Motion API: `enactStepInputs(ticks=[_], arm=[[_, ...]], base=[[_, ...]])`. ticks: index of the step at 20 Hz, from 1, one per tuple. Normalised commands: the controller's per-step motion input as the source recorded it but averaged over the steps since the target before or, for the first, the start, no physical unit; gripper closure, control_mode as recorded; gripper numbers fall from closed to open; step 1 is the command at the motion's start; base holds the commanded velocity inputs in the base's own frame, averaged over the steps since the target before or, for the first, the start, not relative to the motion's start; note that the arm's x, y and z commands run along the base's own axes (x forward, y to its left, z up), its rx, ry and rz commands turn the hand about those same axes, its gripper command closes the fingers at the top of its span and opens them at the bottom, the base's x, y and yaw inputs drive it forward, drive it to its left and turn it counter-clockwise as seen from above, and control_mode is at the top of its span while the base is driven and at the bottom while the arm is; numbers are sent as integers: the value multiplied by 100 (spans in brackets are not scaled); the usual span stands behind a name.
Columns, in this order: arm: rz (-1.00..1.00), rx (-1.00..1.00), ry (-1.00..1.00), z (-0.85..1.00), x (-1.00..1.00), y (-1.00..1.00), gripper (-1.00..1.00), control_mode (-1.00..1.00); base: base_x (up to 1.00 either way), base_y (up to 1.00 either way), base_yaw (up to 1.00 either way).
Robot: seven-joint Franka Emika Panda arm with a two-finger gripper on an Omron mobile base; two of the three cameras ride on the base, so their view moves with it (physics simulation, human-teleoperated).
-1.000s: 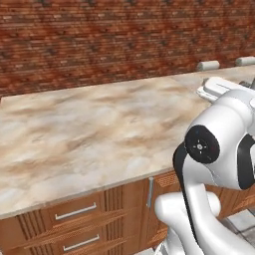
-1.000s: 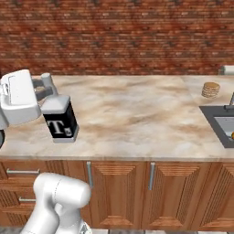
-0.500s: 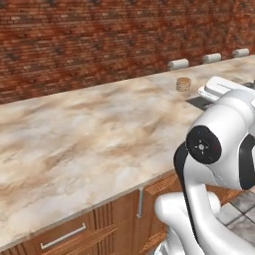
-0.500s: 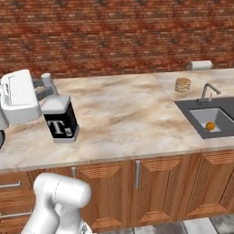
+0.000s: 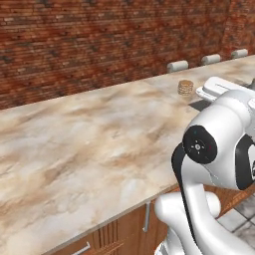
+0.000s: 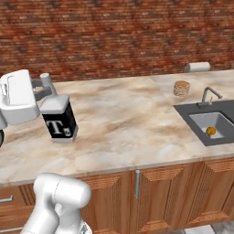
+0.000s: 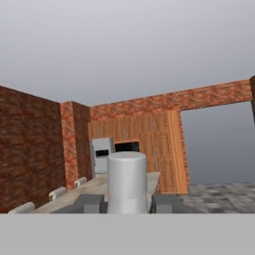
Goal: Open the cabinet directly in front. Then move the liquor and the cup to the dining counter with the jar on it.
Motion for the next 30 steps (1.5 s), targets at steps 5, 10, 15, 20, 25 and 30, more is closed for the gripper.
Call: enactStepInputs(ticks=[5,10,15,20,25,30], arm=[[0,0,0,0,0,0,100,100],[0,0,0,0,0,0,100,100],[0,0,0,0,0,0,100,100],[0,0,0,0,0,0,100,100],[0,0,0,0,0,0,100,100],[0,0,0,0,0,0,100,100]], base=[[12,-28,0],[-42,-34,0],[-74,-38,-4],[-7,-43,-3],[0,-61,0],[0,-73,0]])
